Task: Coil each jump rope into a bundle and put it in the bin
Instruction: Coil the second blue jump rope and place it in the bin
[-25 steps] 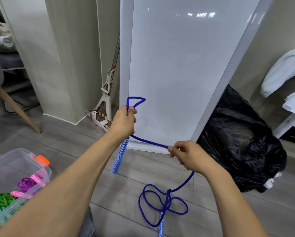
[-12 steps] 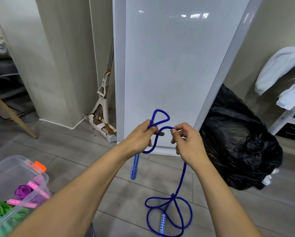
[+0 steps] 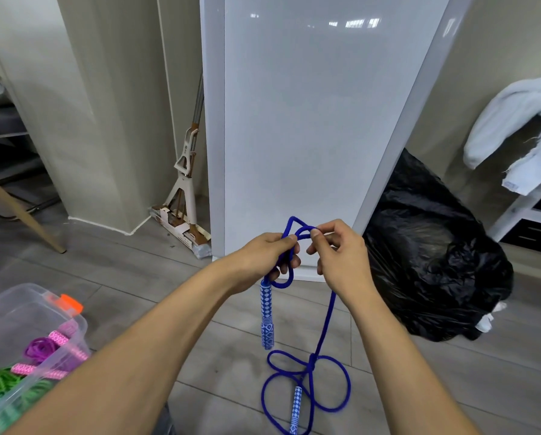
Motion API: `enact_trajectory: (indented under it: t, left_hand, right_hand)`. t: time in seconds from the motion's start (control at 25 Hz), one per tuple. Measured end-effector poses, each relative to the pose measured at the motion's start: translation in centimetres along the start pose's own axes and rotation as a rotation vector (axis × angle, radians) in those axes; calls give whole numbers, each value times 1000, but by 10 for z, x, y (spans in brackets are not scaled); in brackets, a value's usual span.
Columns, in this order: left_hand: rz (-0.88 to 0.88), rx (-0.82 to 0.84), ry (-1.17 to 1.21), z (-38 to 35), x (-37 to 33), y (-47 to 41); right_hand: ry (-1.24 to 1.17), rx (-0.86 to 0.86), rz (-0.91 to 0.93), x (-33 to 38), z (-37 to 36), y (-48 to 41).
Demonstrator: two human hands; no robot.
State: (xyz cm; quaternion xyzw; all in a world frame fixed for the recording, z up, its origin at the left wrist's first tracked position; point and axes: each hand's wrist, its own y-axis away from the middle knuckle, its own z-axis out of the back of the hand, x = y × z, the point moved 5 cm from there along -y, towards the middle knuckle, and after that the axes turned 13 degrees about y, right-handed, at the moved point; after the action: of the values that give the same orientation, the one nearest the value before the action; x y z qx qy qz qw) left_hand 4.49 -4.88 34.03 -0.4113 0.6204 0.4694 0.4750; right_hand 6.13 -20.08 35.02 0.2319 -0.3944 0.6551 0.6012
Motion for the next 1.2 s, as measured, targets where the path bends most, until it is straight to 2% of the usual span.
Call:
enact_trajectory:
  t: [0.12, 0.24, 0.4, 0.48, 0.56, 0.64, 0.76, 0.84, 1.0, 1.08, 1.2]
  left_hand:
    - [-63, 13, 110, 5, -5, -2]
    - [-93, -82, 227, 12, -6, -3]
    - [-210, -455, 312, 49, -13, -9]
    - [-283, -639, 353, 75, -17, -8]
    - [-291, -744, 348, 89, -16, -6]
    - [-250, -734, 305, 88, -12, -7]
    - [-202, -584, 337, 68, -8, -12]
    - [-161, -474, 356, 52, -9, -9]
    - [-64, -296, 363, 24, -7, 2]
    - [-44, -295, 363, 18, -3, 2]
    - [-50, -324, 381, 14, 3, 1]
  right_hand:
    - [52, 7, -17, -4, -1, -1]
    - [69, 101, -48, -6, -9, -2]
    - [64, 342, -93, -19, -15, 1]
    - [219, 486, -128, -36, -13, 2]
    - [369, 553, -173, -51, -8, 4]
    - [337, 473, -213, -53, -3, 0]
    - [25, 252, -282, -38, 2, -7]
    - [-153, 146, -241, -24, 1, -10]
    - [-91, 55, -17, 2, -9, 1]
    - [-43, 43, -1, 9, -15, 6]
    - [-59, 121, -24, 12, -28, 12]
